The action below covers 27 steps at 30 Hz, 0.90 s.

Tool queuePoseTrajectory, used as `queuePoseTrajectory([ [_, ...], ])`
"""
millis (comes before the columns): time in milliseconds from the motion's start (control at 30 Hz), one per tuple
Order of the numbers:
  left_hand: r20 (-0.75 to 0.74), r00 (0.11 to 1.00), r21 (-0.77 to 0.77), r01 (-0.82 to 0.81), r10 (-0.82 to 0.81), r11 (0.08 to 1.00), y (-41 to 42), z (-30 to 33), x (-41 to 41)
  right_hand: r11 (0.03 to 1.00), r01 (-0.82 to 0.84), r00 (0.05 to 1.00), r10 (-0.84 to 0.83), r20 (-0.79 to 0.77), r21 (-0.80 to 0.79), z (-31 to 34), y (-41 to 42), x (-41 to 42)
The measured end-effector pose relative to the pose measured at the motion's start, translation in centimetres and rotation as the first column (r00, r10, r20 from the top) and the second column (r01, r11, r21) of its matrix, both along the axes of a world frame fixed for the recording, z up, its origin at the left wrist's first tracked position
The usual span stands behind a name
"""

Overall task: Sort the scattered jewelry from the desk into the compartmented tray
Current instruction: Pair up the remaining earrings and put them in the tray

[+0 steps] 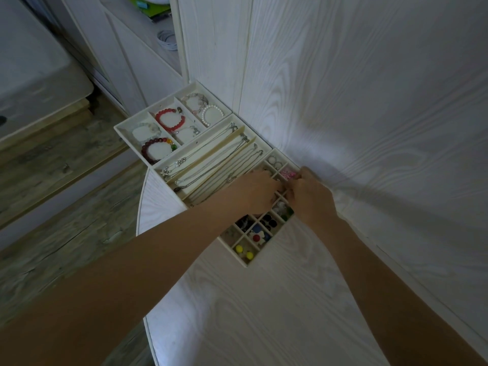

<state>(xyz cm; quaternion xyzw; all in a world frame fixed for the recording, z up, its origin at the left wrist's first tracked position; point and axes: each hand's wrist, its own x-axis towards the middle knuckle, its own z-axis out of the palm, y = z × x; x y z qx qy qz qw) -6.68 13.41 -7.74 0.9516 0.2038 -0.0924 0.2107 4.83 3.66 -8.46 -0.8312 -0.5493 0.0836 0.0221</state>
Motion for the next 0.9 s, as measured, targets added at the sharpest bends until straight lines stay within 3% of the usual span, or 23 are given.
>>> queuePoseTrajectory([
  [500, -0.08, 0.997, -0.072, -0.025, 0.02, 0.997, 0.2, 0.1, 1.0, 1.0, 0.012, 1.0, -0.013, -0.012, -0.021, -0.2, 0.2, 0.3],
  [700, -0.051, 0.998, -0.132, -0.044, 0.038, 0.99, 0.2, 0.5, 1.0, 0.992, 0.098, 0.99, -0.09, -0.109, 0.074, 0.0, 0.2, 0.5],
  [900, 0.064, 0.991, -0.201, -0.101, 0.116, 0.974, 0.3, 1.1, 0.1, 0.985, 0.122, 0.988, -0.109, -0.105, 0.121, 0.2, -0.2, 0.3],
])
